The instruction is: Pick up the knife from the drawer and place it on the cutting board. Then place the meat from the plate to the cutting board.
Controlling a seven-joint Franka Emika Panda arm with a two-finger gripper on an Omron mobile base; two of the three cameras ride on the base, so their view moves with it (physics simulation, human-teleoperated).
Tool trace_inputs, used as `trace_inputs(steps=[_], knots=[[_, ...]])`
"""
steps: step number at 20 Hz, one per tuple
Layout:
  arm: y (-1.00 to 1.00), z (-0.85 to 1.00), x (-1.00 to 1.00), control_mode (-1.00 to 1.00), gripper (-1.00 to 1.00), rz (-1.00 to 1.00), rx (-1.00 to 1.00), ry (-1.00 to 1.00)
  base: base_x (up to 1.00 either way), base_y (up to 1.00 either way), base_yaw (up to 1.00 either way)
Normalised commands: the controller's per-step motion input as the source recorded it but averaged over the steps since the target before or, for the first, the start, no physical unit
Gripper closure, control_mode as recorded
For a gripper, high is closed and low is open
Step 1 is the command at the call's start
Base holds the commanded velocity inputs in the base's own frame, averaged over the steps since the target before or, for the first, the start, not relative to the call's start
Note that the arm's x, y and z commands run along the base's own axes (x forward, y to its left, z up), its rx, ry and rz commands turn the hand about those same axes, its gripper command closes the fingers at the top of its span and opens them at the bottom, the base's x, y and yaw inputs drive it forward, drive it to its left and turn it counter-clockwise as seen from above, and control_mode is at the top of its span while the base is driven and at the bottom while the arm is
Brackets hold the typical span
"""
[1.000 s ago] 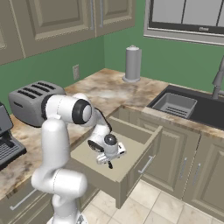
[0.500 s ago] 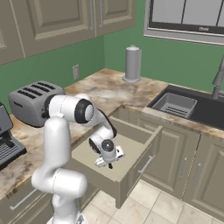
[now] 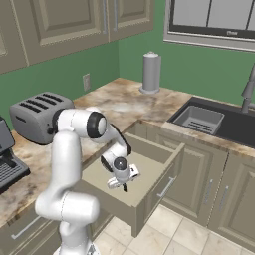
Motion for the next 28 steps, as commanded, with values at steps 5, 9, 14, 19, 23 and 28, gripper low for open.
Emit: trace_inputs(steps=[5,9,14,19,23,28], knots=[[-0.12,-0.12,0.38,-1.0,-1.0,0.0,0.0,0.06,0.0,0.0,0.0],[-0.18,-0.3,0.47,-1.0,-1.0,0.0,0.01,0.07,0.0,0.0,0.0],[-0.12,-0.57,0.34,-1.0,-1.0,0.0,0.01,0.04,0.0,0.0,0.0],[0.0,-0.91,0.27,-1.0,-1.0,0.0,0.0,0.03,0.0,0.0,0.0],[0.0,-0.97,0.22,-1.0,1.0,0.0,0.0,0.02,0.0,0.0,0.0],[0.0,-0.46,0.01,-1.0,1.0,0.0,0.0,-0.1,0.0,0.0,0.0]])
